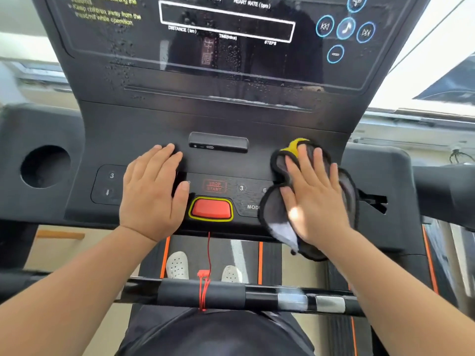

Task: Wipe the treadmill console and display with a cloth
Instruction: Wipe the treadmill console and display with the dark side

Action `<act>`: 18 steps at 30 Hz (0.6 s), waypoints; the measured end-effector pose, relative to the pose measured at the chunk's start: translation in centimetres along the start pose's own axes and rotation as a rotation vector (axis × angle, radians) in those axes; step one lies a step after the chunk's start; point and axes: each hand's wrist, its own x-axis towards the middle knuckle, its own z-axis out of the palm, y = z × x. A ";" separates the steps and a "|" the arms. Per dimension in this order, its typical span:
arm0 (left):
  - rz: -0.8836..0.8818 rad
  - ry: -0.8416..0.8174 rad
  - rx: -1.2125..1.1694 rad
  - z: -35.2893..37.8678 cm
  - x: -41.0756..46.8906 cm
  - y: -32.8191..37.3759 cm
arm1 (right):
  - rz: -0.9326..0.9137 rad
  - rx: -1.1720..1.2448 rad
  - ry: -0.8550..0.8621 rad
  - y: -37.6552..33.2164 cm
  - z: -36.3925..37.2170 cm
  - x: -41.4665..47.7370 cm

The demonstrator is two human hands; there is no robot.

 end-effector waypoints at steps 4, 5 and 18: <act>0.009 0.006 0.002 0.1 0.0 -0.1 | -0.300 -0.065 -0.019 -3.3 0.6 0.1; 0.010 0.008 -0.003 0.1 0.0 -0.1 | -0.350 -0.073 -0.042 -2.9 0.6 -0.6; -0.006 -0.022 0.003 0.0 0.1 0.0 | -0.179 -0.079 0.002 -2.1 0.2 3.5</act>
